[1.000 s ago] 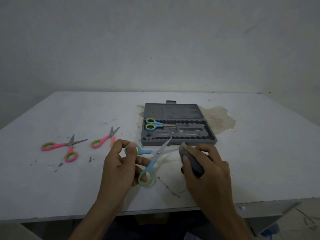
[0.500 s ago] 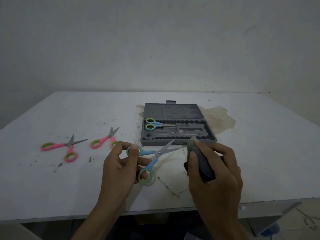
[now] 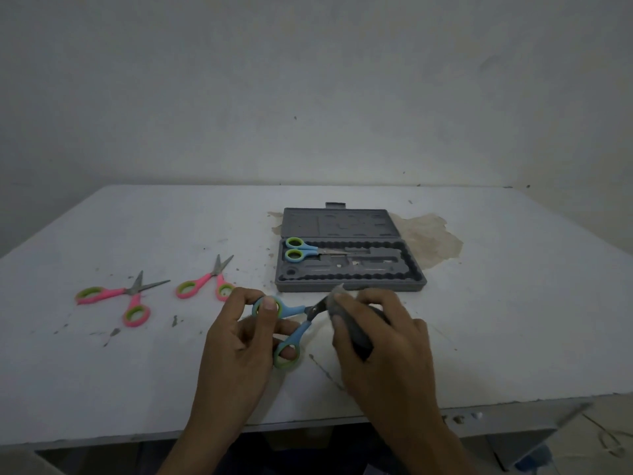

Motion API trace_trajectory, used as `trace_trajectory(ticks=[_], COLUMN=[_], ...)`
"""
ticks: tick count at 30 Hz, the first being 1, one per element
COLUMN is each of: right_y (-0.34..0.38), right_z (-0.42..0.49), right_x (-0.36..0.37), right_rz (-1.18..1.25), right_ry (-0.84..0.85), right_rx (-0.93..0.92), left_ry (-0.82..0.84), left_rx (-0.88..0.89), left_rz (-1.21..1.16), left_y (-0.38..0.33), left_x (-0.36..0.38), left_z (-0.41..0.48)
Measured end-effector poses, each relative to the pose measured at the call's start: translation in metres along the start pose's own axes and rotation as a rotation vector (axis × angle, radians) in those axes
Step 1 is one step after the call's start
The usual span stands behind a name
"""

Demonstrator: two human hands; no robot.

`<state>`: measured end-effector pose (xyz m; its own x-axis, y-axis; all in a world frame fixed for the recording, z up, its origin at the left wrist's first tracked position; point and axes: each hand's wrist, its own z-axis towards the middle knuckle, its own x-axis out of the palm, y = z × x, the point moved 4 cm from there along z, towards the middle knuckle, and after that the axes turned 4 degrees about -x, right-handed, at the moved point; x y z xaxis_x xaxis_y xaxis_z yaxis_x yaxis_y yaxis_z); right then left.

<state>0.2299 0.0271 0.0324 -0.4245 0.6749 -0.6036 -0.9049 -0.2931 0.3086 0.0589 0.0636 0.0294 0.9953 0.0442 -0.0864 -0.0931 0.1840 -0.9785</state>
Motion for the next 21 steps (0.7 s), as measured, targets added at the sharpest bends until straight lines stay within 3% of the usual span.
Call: trace_trajectory(ticks=[4,7,16,21], right_y=[-0.028,-0.044,-0.052,-0.06], right_z=[0.002,0.006,0.008,0.005], right_x=[-0.01,-0.01,-0.02,-0.026], right_rz=[0.283,0.609,0.753,0.778], right_ry=[-0.14,-0.077,0.045,-0.051], right_rx=[0.271,0.446,0.429,0.49], left_ry=[0.069,0.101,0.262,0.234], left_rx=[0.1,0.208,0.276,0.324], left_rz=[0.109,0.202,0.183,0.106], left_y=[0.004,0.002,0.015,0.019], left_x=[-0.001,-0.001,0.011,0.007], left_z=[0.001,-0.001,-0.008,-0.005])
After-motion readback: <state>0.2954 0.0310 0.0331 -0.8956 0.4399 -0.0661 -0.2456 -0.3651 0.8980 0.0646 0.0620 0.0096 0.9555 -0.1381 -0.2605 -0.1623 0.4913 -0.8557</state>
